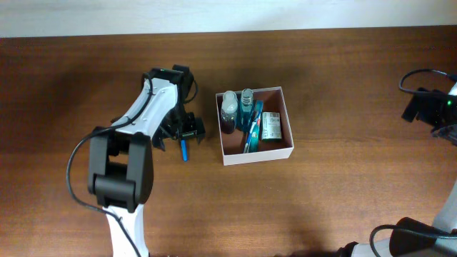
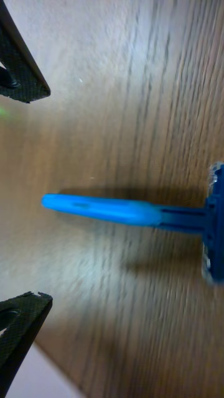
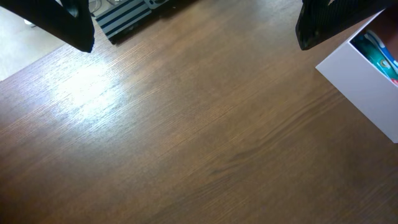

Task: Pack container
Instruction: 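Lower and close the left gripper on the razor handle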

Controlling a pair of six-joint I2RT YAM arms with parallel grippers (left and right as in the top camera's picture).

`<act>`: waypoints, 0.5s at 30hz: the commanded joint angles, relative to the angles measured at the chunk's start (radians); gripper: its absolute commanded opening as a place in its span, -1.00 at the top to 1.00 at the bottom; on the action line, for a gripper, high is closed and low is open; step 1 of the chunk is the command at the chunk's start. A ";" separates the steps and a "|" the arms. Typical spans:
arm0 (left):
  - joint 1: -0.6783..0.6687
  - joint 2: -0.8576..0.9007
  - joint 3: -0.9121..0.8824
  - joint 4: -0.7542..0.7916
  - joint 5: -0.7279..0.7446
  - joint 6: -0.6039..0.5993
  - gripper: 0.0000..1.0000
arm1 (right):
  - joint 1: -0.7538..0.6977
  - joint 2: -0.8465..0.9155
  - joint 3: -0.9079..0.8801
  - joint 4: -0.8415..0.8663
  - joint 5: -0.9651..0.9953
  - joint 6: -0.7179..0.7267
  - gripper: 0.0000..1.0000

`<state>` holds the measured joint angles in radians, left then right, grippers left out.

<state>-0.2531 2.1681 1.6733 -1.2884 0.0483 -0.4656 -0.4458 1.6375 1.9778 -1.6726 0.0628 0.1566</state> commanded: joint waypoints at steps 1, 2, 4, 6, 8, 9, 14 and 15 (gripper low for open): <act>0.002 0.040 -0.004 0.006 0.008 -0.007 -0.99 | -0.006 -0.010 0.002 0.001 -0.006 -0.002 -0.97; 0.003 0.042 -0.004 0.008 0.008 -0.003 -0.99 | -0.006 -0.010 0.002 0.001 -0.006 -0.002 -0.97; 0.007 0.042 -0.004 0.014 0.009 0.000 -0.99 | -0.006 -0.010 0.002 0.001 -0.006 -0.002 -0.97; 0.009 0.042 -0.004 0.032 0.013 0.012 -0.99 | -0.006 -0.010 0.002 0.001 -0.006 -0.002 -0.97; 0.012 0.042 -0.005 0.049 0.015 0.018 -0.99 | -0.006 -0.010 0.002 0.001 -0.006 -0.002 -0.97; 0.014 0.042 -0.005 0.059 0.015 0.019 -0.99 | -0.006 -0.010 0.002 0.001 -0.006 -0.002 -0.97; 0.019 0.042 -0.010 0.102 0.011 0.049 -0.99 | -0.006 -0.010 0.002 0.001 -0.006 -0.002 -0.97; 0.019 0.042 -0.010 0.109 0.011 0.049 -0.99 | -0.006 -0.010 0.002 0.001 -0.006 -0.002 -0.97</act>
<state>-0.2424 2.2047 1.6695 -1.1938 0.0521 -0.4454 -0.4458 1.6375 1.9778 -1.6726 0.0628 0.1562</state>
